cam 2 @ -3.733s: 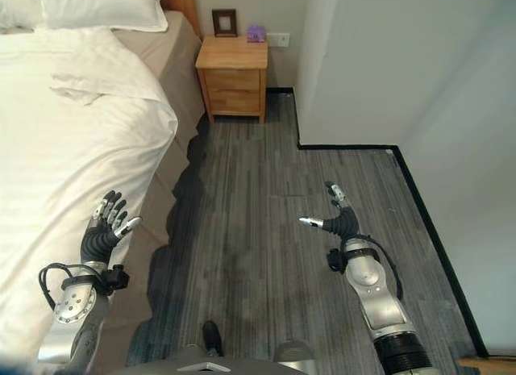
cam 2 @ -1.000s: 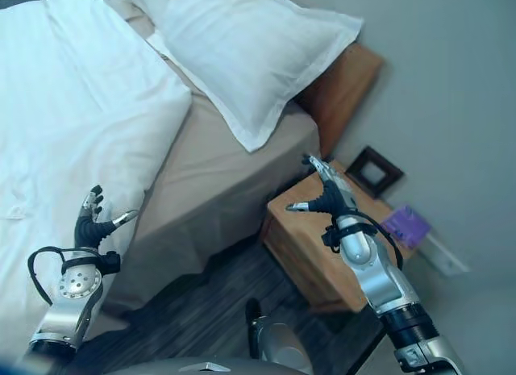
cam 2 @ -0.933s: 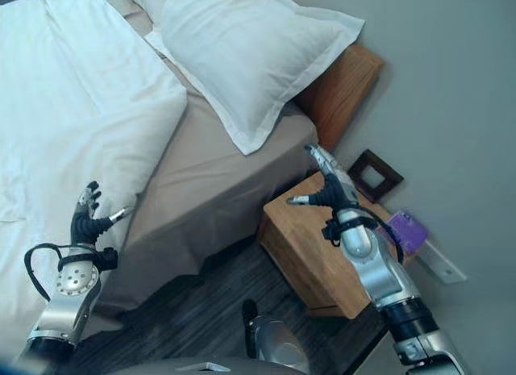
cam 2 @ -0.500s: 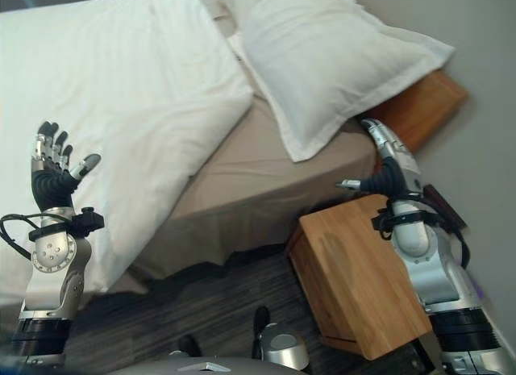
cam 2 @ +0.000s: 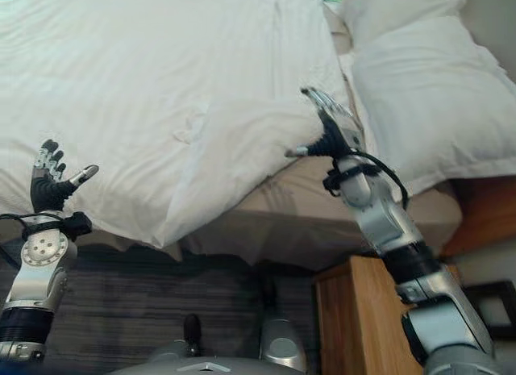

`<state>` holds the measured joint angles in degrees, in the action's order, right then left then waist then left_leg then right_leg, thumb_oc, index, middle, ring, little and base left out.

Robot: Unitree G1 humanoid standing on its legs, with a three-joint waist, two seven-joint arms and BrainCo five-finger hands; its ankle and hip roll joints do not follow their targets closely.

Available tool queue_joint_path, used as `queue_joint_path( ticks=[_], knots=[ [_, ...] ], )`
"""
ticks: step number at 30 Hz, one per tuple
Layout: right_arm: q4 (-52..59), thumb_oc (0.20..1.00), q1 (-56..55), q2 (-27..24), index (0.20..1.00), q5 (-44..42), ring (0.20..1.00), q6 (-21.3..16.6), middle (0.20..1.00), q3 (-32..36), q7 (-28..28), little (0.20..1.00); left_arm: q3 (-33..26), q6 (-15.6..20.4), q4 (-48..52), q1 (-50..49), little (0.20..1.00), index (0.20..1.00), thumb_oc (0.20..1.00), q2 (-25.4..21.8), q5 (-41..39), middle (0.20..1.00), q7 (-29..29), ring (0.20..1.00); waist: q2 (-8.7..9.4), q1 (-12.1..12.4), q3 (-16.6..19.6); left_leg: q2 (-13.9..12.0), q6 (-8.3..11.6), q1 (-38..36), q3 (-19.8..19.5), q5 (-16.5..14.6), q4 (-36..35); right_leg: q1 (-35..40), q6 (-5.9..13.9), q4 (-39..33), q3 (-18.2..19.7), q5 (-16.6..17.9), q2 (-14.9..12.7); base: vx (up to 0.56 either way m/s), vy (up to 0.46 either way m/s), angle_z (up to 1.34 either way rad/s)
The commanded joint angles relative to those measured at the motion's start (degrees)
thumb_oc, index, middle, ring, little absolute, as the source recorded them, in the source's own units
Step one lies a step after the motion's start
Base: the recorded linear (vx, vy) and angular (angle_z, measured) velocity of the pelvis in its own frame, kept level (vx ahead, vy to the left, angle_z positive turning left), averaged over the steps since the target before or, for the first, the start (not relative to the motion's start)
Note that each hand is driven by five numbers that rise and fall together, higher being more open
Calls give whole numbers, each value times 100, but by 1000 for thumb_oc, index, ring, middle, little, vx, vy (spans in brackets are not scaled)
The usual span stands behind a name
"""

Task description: Making the bed.

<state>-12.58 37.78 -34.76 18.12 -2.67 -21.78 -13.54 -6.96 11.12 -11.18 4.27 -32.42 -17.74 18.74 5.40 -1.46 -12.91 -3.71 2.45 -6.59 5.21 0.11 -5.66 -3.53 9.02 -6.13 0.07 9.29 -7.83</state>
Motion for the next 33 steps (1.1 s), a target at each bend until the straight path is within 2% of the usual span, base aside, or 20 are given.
queue_joint_path(
  ticks=[1, 2, 3, 4, 5, 6, 7, 8, 9, 10, 11, 14, 16, 20, 26, 33],
  knots=[
    [-430, 1000, 823, 10, 1000, 2, 1000, -55, 1000, -343, -103, 1000, -79, 281, -65, 390, 1000, 1000, 1000, -600, 34, 1000, 131, 1000, 164, 18, 93, -16, -34, -407, 126, -710, 149, 49, 143, 161, 6, -585, -107, 144, -113, 42],
    [-598, 1000, 1195, 56, 1000, -135, 1000, -63, 1000, -548, -87, 1000, 96, 333, -154, 719, 1000, 1000, 1000, -692, -49, 1000, 143, 1000, 224, 122, -40, 9, 90, 8, 162, -911, 1147, 239, -18, 203, -178, -722, -241, 26, -60, 16],
    [-609, 1000, 1211, 48, 1000, -141, 1000, -67, 1000, -539, -89, 1000, 111, 337, -170, 754, 1000, 1000, 1000, -697, -53, 1000, 144, 1000, 226, 102, -57, 4, 94, 83, 125, -963, 1271, 240, -21, 207, -210, -726, -247, -10, -108, 40],
    [-730, 1000, 1255, -12, 1000, -233, 1000, -76, 1000, -486, -155, 1000, 275, 380, -225, 986, 1000, 1000, 1000, -693, -122, 1000, 165, 1000, 296, 155, -207, -65, 236, 567, 273, -752, 1886, 356, -73, 191, -425, -743, -375, -60, -56, 53],
    [-974, 1000, 1359, -53, 1000, -258, 1000, -52, 1000, -490, -197, 1000, 356, 441, -334, 1171, 1000, 1000, 1000, -690, -212, 1000, 202, 1000, 295, 186, -247, -268, 285, 849, 612, -618, 1878, 498, -40, 161, -730, -845, -469, 12, -25, 81],
    [-1100, 1000, 1365, -206, 1000, -238, 1000, -14, 1000, -558, -191, 1000, 363, 401, -425, 1131, 1000, 1000, 1000, -772, -250, 1000, 184, 1000, 226, 238, -199, -381, 237, 928, 931, -479, 1580, 613, -4, 151, -968, -907, -449, 234, 72, 100],
    [-1181, 1000, 1199, -175, 1000, -175, 1000, 94, 1000, -523, -180, 1000, 354, 294, -471, 922, 1000, 1000, 1000, -833, -233, 1000, 74, 1000, 191, 264, -106, -433, 204, 886, 976, -361, 1322, 835, 40, 172, -1120, -958, -499, 349, 133, 153],
    [-1134, 1000, 1117, -215, 1000, -58, 1000, 103, 1000, -466, -150, 1000, 296, 224, -419, 745, 1000, 1000, 1000, -872, -184, 1000, 32, 1000, 160, 248, -65, -338, 123, 761, 917, -346, 1068, 800, 30, 390, -1178, -1012, -494, 355, 160, 139],
    [-1151, 1000, 1000, -218, 1000, 68, 1000, 175, 1000, -357, -186, 1000, 212, 194, -393, 613, 1000, 1000, 1000, -869, -131, 1000, 45, 1000, 166, 232, -23, -275, 78, 687, 897, -271, 854, 749, 49, 751, -1339, -1037, -616, 222, 155, 94],
    [-1119, 1000, 930, -238, 1000, 63, 1000, 174, 1000, -274, -160, 1000, 148, 125, -417, 466, 1000, 1000, 1000, -885, -118, 1000, -28, 1000, 163, 201, -26, -195, 3, 625, 877, -269, 709, 635, 80, 1080, -1327, -960, -674, 250, 167, 29],
    [-1316, 1000, 936, -173, 1000, -15, 1000, 189, 1000, -174, -241, 1000, 33, 144, -479, 223, 1000, 1000, 1000, -827, -69, 1000, -42, 1000, 128, 128, -76, -155, -35, 382, 953, -264, 346, 308, 129, 1382, -1207, -799, -615, 215, 141, 27],
    [-1683, 1000, 1135, -148, 1000, -97, 1000, 246, 1000, -221, -259, 1000, 61, 138, -692, 260, 1000, 1000, 1000, -921, -113, 1000, -129, 1000, 41, 100, -136, -143, -20, 163, 986, -250, 108, -100, 118, 1084, -1005, -800, -372, 171, 69, 9],
    [-1978, 1000, 1213, -185, 1000, -160, 1000, 315, 1000, -161, -300, 1000, 41, 130, -677, 302, 1000, 1000, 1000, -1021, -133, 1000, -221, 1000, 104, 97, -110, -132, 24, 80, 1098, -314, 117, 69, 133, 543, -1247, -738, -432, 158, -7, 15],
    [-2356, 1000, 1451, -383, 1000, -222, 1000, 370, 1000, -235, -335, 1000, 19, 189, -745, 341, 1000, 1000, 1000, -949, -223, 1000, -224, 1000, 143, 95, -31, -135, 54, 49, 1153, -344, 80, 243, 162, 231, -1245, -580, -429, 112, -34, 23],
    [-2701, 1000, 2088, -682, 1000, -18, 1000, 388, 1000, -656, -253, 1000, -59, 303, -1036, 377, 1000, 1000, 1000, -1154, -398, 1000, -293, 1000, 62, 145, -43, -161, 113, 132, 1102, -317, 66, 272, 168, 141, -1233, -582, -411, 73, -42, -4],
    [-3154, 1000, 2772, -881, 1000, 20, 1000, 379, 1000, -1118, -286, 1000, -194, 438, -1300, 470, 1000, 1000, 1000, -1476, -620, 1000, -327, 1000, -115, 196, -184, -249, 225, 585, 1108, -146, 66, -157, 192, 113, -1138, -559, -357, -32, -63, -7]
  ],
)
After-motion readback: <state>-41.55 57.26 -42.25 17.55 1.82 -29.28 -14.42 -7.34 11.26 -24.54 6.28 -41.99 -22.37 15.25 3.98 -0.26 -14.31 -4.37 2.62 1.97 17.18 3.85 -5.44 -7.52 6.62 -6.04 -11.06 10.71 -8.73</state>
